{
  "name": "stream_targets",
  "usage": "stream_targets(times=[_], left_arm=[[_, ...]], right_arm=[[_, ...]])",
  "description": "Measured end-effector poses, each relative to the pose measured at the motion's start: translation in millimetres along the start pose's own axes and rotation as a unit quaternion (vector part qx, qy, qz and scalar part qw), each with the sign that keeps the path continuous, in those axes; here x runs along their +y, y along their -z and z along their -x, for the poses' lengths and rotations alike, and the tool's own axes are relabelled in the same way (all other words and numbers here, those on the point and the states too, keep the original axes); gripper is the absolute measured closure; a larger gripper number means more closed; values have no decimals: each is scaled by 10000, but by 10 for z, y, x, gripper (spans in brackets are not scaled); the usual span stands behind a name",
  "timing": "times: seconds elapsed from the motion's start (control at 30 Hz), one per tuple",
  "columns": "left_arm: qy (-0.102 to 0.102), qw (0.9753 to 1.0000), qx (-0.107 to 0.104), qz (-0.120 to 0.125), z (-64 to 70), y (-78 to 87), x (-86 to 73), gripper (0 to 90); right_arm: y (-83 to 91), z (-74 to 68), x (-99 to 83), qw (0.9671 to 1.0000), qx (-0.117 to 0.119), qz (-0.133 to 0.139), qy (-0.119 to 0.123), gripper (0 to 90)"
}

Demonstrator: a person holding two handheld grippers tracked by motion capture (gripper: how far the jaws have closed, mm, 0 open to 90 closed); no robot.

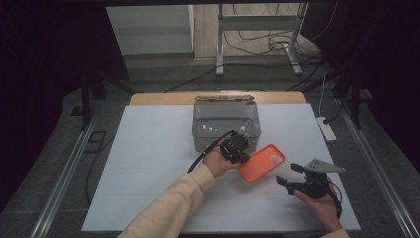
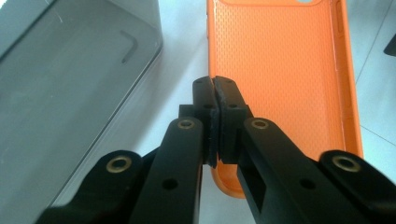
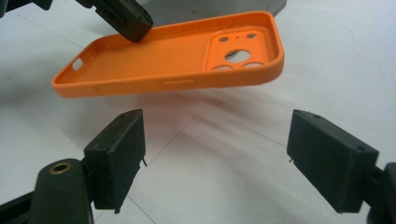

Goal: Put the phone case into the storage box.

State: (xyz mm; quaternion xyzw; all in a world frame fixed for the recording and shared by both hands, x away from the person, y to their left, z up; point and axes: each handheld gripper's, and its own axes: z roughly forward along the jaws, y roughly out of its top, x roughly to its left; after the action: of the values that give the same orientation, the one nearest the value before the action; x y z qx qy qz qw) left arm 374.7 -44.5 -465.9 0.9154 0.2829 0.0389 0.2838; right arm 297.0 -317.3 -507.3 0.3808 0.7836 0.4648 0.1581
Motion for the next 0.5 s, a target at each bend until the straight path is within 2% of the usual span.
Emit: stream_targets(times=[0.13,0.27,0.5], left_arm=[[-13,10000,6,59,4,45,-5,885],[20,9998,-21,218,12,135,-18,885],[-4,9996,-25,295,8,220,-45,885]], right_arm=[[-4,0,-1,10000,9,-17,4,190],[-10,-7,-2,10000,-2,-50,21,190],[-25,-9,-6,9999,16,-99,30,189]])
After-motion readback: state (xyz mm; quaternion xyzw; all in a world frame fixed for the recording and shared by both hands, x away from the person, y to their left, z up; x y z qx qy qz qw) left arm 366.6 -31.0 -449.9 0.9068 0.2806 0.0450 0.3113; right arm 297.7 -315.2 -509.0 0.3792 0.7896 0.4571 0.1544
